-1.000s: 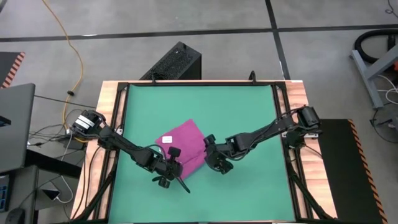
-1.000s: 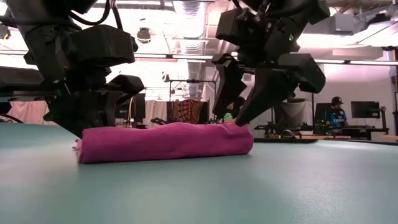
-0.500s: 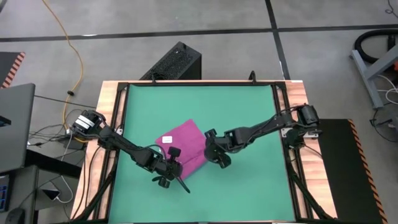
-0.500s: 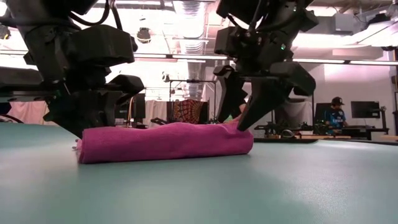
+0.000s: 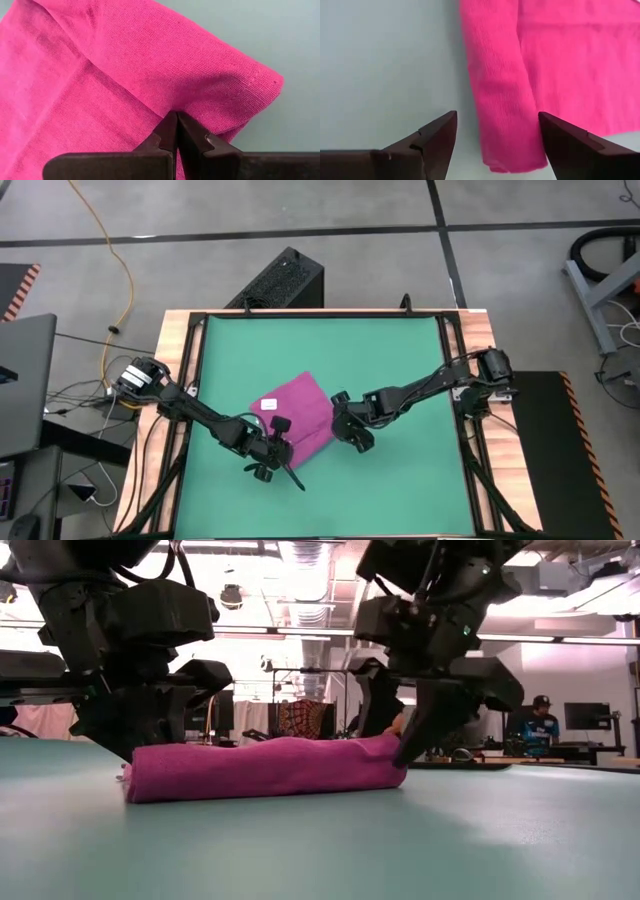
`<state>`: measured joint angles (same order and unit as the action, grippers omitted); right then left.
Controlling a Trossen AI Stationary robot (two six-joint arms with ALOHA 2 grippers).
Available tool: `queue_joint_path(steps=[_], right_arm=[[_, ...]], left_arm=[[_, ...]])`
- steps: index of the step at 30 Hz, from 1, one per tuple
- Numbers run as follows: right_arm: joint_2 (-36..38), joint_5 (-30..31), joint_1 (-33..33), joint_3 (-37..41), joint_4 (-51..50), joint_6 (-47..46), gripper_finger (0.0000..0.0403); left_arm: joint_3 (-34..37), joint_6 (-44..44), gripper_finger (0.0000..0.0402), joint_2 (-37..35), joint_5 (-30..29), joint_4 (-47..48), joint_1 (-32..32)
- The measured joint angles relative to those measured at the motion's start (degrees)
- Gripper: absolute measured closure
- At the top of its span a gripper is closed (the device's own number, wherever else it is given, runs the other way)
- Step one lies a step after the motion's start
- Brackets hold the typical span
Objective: Roll towel
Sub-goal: Roll the violet towel
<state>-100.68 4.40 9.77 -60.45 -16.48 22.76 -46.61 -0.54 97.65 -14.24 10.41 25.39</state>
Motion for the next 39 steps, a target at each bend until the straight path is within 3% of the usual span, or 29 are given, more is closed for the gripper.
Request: queue_joint_path(steps=[13, 18, 26, 31, 39], right_arm=[[-3.76, 2.30, 0.25, -0.09, 0.47, 0.26, 0.0179], [-4.52, 5.87, 1.71, -0.98, -1.19, -0.11, 0.0253], [-2.63, 6.10, 2.19, -3.66, -6.98, -0.39, 0.0378], [-2.69, 1.15, 0.07, -5.48, -9.66, -2.28, 0.0387], [-2.69, -16.47, -6.27, -10.98, -18.04, -6.52, 0.0394]], left_arm=[[0.00, -0.04, 0.0401, 0.00, 0.34, -0.73, 0.00], [0.00, -0.09, 0.0401, 0.00, 0.46, -0.87, 0.00], [0.00, 0.54, 0.0401, 0.00, 0.46, -1.72, -0.02], [0.00, 0.78, 0.0402, 0.00, 0.99, -2.52, -0.05], [0.00, 3.95, 0.0401, -0.07, 0.96, -2.42, -0.07]])
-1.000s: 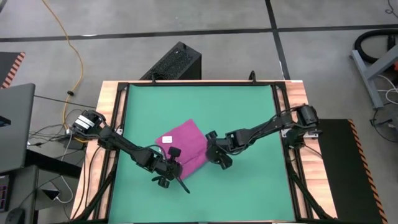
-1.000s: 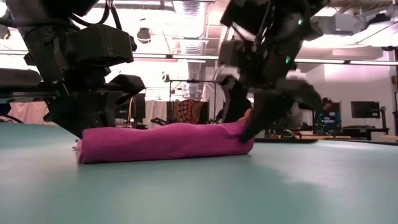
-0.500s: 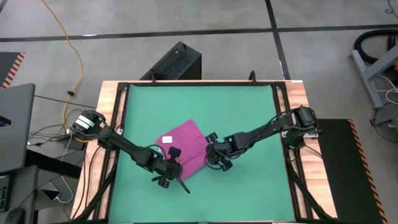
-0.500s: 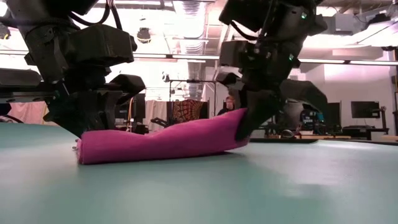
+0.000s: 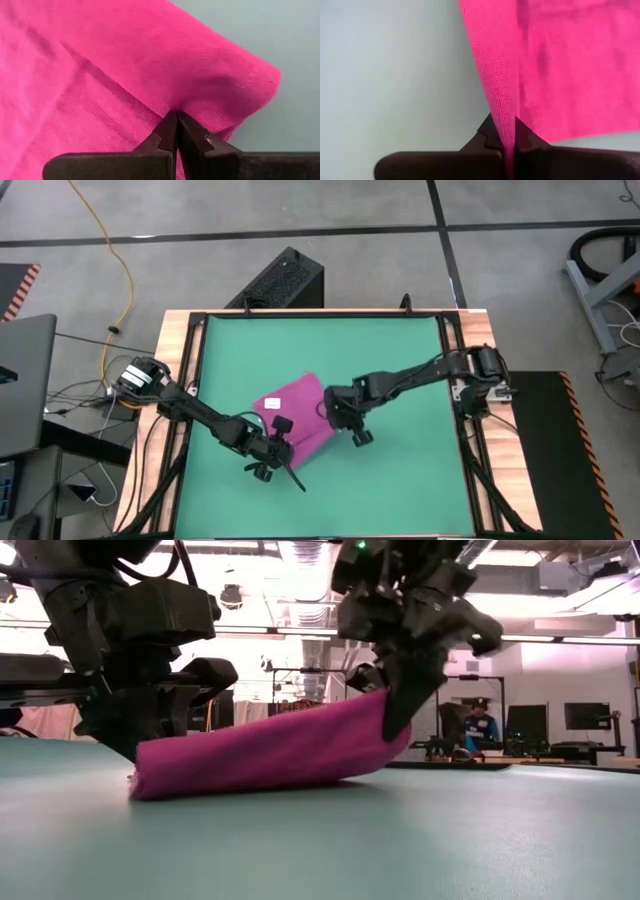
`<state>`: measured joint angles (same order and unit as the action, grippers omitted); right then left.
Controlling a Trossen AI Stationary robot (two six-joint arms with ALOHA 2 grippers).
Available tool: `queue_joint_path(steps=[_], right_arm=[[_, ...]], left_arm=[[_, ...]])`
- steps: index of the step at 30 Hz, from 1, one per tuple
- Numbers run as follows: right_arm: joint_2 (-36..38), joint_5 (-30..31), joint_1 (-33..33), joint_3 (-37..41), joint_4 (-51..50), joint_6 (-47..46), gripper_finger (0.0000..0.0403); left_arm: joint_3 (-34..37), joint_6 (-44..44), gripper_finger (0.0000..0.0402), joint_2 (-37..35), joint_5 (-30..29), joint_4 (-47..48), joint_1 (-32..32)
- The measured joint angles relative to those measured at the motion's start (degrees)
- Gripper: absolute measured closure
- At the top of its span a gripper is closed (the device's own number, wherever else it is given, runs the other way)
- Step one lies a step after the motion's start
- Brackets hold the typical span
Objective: Roll towel
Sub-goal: Roll the violet towel
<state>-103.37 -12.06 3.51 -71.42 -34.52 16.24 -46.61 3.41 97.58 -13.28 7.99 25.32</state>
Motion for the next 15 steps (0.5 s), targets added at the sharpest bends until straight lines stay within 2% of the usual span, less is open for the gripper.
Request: queue_joint_path(steps=[5, 8, 15], right_arm=[[-0.02, -6.21, -3.33, -1.41, -1.53, -0.41, 0.0394], [-0.04, -7.45, -4.73, -1.41, -1.67, -1.20, 0.0394], [-3.46, -14.44, -7.58, -2.02, -1.35, -3.20, 0.0394]], left_arm=[[0.00, 0.88, 0.0401, 0.00, 0.10, -0.16, -0.23], [0.00, 0.95, 0.0401, 0.00, 0.72, -0.29, -0.44], [0.00, 3.48, 0.0401, -0.02, 2.37, -1.10, -0.43]])
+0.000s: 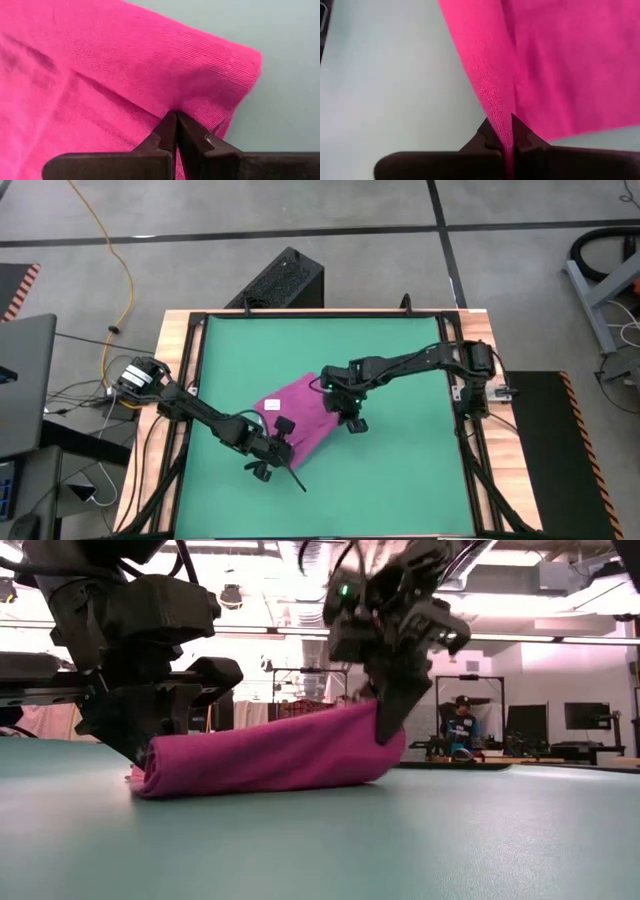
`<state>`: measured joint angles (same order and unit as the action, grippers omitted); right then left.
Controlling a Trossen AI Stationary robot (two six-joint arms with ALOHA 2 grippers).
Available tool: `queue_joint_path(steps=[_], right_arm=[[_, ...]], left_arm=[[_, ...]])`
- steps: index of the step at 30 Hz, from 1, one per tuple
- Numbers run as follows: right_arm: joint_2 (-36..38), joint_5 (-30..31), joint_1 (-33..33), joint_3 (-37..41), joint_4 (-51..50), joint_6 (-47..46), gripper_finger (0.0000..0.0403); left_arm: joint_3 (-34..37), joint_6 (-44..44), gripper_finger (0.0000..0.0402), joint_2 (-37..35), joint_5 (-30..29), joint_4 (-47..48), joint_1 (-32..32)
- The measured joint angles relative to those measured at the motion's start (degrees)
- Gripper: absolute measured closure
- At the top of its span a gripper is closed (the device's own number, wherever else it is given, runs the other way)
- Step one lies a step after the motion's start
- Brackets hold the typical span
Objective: Roll towel
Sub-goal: Roll the violet towel
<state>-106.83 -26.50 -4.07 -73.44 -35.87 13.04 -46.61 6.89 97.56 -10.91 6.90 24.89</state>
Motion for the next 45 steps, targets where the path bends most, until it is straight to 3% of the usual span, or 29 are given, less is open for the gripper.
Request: queue_joint_path(steps=[18, 31, 45], right_arm=[[-16.99, -7.01, -1.04, -14.65, -11.90, 1.40, 0.0394], [-17.56, -15.39, -3.28, -17.73, -16.61, -0.03, 0.0394], [-17.82, -15.68, -4.35, -17.78, -14.24, -2.53, 0.0394]], left_arm=[[-1.42, 0.99, 0.0401, -0.90, 2.22, 2.09, 0.83], [-2.25, 3.39, 0.0402, -0.92, 3.17, 3.00, 1.41], [-2.75, 4.28, 0.0401, -1.31, 1.37, 4.83, 2.00]])
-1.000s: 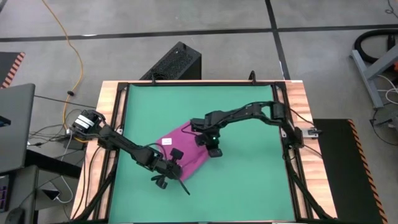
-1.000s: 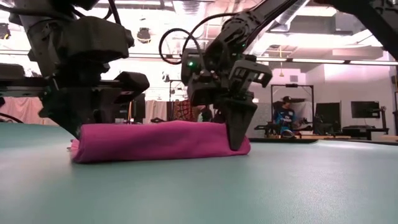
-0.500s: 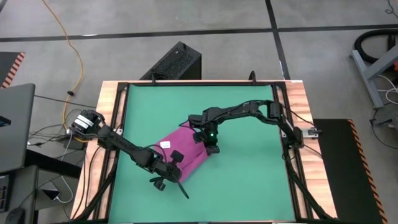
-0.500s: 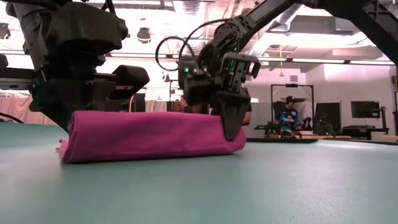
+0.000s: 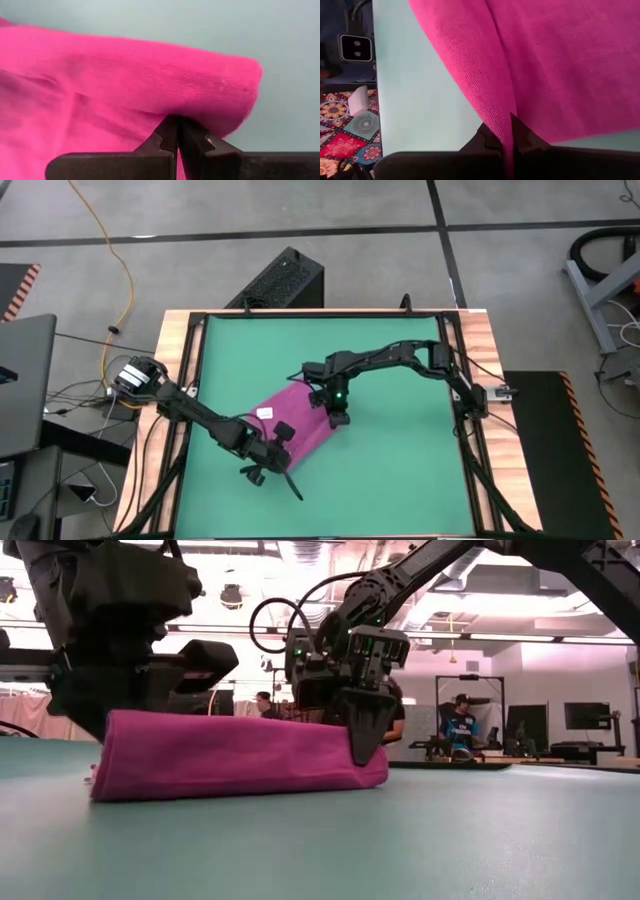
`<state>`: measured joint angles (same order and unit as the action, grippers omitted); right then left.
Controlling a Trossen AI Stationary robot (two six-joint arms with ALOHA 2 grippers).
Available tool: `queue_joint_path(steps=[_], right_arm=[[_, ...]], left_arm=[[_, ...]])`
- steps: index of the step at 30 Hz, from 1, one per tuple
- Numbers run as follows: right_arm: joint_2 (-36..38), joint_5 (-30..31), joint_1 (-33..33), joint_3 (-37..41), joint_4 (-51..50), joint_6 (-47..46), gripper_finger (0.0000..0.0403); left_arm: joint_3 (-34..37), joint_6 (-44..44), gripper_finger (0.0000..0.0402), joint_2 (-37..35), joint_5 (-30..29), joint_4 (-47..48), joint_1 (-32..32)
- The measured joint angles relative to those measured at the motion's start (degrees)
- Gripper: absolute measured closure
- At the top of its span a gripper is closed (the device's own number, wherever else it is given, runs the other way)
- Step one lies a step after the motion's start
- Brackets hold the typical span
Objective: Roll towel
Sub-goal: Roll the violet towel
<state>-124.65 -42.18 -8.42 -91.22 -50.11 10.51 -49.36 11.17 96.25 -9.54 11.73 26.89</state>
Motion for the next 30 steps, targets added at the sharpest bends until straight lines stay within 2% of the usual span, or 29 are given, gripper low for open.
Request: queue_joint_path(steps=[7, 11, 14, 17, 19, 24, 30], right_arm=[[-1.64, 0.17, 0.05, -0.01, 0.35, -0.09, 0.0394], [-2.22, -0.21, 0.21, -0.02, 1.00, -0.64, 0.0394], [-2.18, 0.00, 0.22, -0.02, 1.51, -0.27, 0.0394], [-2.19, 0.06, 0.22, -0.02, 2.19, -0.23, 0.0394], [-2.17, 0.07, 0.24, -0.02, 2.34, -0.21, 0.0394], [-2.17, 1.01, 0.33, -0.02, 2.99, -0.21, 0.0394], [-2.17, 1.42, 0.65, -0.02, 4.15, -1.08, 0.0394]], left_arm=[[-6.71, 1.47, 0.0402, -0.07, -7.70, 9.86, 2.52], [-11.20, -0.75, 0.0401, -0.07, -11.07, 18.40, 4.37], [-14.76, -2.66, 0.0401, -0.07, -16.33, 23.79, 6.95], [-17.81, -4.09, 0.0401, -0.07, -19.23, 22.54, 9.52], [-18.94, -6.08, 0.0401, -0.07, -17.38, 18.64, 10.19], [-19.11, -9.02, 0.0401, 0.28, -7.44, 10.68, 8.76], [-19.04, -12.17, 0.0401, 2.71, -3.32, 16.25, 6.86]])
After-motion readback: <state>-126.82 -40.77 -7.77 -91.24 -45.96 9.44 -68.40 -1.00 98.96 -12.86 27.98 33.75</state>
